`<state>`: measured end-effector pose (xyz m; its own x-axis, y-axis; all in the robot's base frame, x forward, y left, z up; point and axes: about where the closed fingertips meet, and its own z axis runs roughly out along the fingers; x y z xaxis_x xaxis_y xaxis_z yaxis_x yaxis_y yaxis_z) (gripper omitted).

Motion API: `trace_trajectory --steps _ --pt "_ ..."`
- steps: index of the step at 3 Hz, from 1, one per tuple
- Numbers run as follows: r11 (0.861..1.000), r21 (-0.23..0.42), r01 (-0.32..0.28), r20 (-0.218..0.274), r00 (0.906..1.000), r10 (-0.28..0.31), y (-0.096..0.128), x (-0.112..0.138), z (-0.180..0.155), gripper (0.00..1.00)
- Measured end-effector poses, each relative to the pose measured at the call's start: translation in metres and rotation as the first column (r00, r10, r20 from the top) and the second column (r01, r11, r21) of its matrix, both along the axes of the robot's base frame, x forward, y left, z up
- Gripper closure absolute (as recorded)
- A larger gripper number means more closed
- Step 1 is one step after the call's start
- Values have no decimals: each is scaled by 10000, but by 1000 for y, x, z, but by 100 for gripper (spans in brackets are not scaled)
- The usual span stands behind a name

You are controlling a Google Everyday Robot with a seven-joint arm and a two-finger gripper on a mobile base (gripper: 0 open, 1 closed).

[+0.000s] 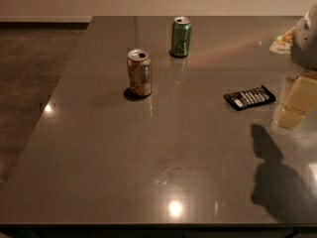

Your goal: Knock orange can over

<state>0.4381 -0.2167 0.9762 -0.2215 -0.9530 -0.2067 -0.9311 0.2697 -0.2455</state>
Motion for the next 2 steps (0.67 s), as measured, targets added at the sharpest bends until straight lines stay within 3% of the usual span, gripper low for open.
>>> trace_trajectory --steps 2 --pt "9997 128 220 29 9998 -220 3 8 4 0"
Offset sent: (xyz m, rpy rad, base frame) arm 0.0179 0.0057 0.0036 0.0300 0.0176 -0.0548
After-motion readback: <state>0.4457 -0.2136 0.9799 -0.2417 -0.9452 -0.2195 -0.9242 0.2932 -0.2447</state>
